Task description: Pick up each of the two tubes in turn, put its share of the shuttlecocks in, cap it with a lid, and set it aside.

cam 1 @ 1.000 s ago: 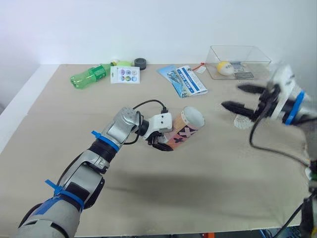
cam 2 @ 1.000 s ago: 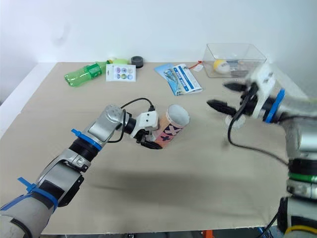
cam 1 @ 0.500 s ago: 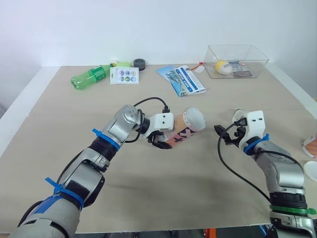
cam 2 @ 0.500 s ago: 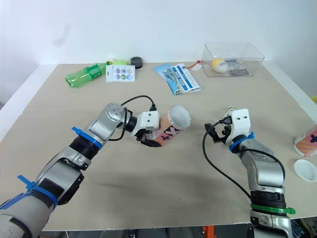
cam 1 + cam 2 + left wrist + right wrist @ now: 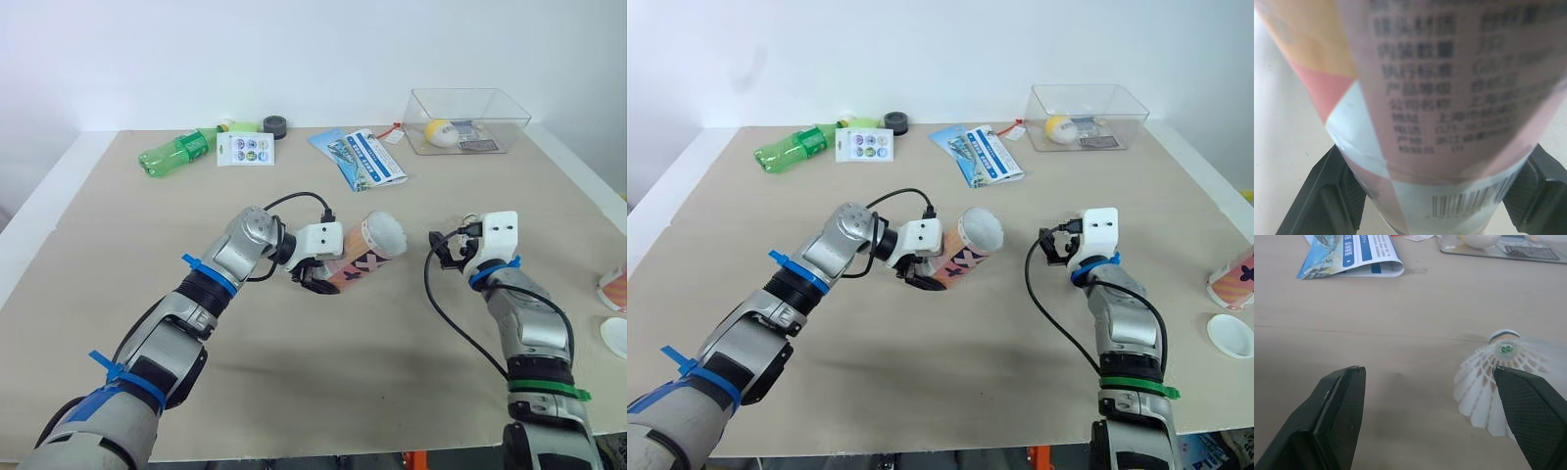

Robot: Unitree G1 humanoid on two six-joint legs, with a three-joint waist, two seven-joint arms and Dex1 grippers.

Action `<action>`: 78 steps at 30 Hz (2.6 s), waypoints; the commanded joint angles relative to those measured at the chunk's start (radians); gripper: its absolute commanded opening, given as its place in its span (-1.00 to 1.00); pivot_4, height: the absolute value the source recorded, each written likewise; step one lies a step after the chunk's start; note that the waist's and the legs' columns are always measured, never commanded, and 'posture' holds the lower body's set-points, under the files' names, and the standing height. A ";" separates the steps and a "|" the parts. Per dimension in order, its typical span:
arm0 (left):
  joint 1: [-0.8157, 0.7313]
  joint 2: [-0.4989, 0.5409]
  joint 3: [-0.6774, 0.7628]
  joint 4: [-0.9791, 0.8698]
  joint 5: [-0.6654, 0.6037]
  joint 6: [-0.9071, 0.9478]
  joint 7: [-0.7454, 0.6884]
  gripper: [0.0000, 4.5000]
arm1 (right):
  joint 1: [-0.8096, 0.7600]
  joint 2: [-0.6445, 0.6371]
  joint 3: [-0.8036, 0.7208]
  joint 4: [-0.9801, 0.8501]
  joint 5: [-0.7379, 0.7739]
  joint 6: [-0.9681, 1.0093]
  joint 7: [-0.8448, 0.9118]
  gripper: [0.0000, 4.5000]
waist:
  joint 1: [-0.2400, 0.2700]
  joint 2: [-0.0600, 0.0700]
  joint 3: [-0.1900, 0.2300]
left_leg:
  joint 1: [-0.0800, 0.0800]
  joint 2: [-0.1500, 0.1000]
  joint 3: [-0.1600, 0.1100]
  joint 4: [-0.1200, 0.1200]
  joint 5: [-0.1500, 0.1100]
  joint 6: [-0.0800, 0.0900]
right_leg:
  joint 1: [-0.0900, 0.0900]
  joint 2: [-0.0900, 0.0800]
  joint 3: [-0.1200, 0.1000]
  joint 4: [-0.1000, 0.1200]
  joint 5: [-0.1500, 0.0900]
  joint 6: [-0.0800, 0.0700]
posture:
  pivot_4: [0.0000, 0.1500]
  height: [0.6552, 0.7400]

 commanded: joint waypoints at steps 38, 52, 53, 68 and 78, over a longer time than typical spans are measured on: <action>0.008 -0.002 0.001 0.025 -0.010 0.036 -0.008 0.35 | -0.219 -0.532 0.201 -0.098 0.039 -0.557 0.882 -0.96 | -0.024 0.001 0.001 | 0.004 -0.002 0.002 0.000 -0.001 0.001 | 0.005 -0.001 0.003 -0.002 -0.002 0.007 | 1.00 1.00; -0.017 -0.025 0.039 0.052 -0.045 0.098 -0.019 0.35 | -0.293 -0.528 0.289 -0.263 0.032 -0.565 1.058 -0.96 | -0.018 -0.002 0.002 | 0.003 -0.002 0.002 0.000 -0.001 0.001 | 0.003 -0.004 0.002 -0.003 0.000 0.004 | 1.00 1.00; -0.020 -0.025 0.039 0.053 -0.044 0.096 -0.019 0.35 | -0.298 -0.520 0.297 -0.260 0.027 -0.577 1.066 -0.96 | -0.018 -0.002 0.002 | 0.003 -0.002 0.002 0.000 -0.001 0.001 | 0.003 -0.004 0.002 -0.002 0.000 0.003 | 1.00 1.00; -0.022 -0.021 0.028 0.027 -0.044 0.099 -0.022 0.35 | -0.313 -0.487 0.252 -0.237 0.170 -0.374 1.089 0.98 | -0.016 -0.003 0.003 | 0.002 -0.001 0.002 0.000 -0.001 0.001 | 0.003 -0.005 0.001 -0.002 0.000 0.002 | 1.00 1.00; 0.001 0.007 -0.044 0.005 0.044 -0.026 0.023 0.35 | -0.113 -0.423 0.049 -0.273 0.254 -0.091 0.817 0.98 | -0.004 -0.003 0.003 | 0.001 -0.001 0.002 -0.001 -0.001 0.000 | 0.000 -0.015 -0.005 -0.002 0.000 -0.002 | 1.00 1.00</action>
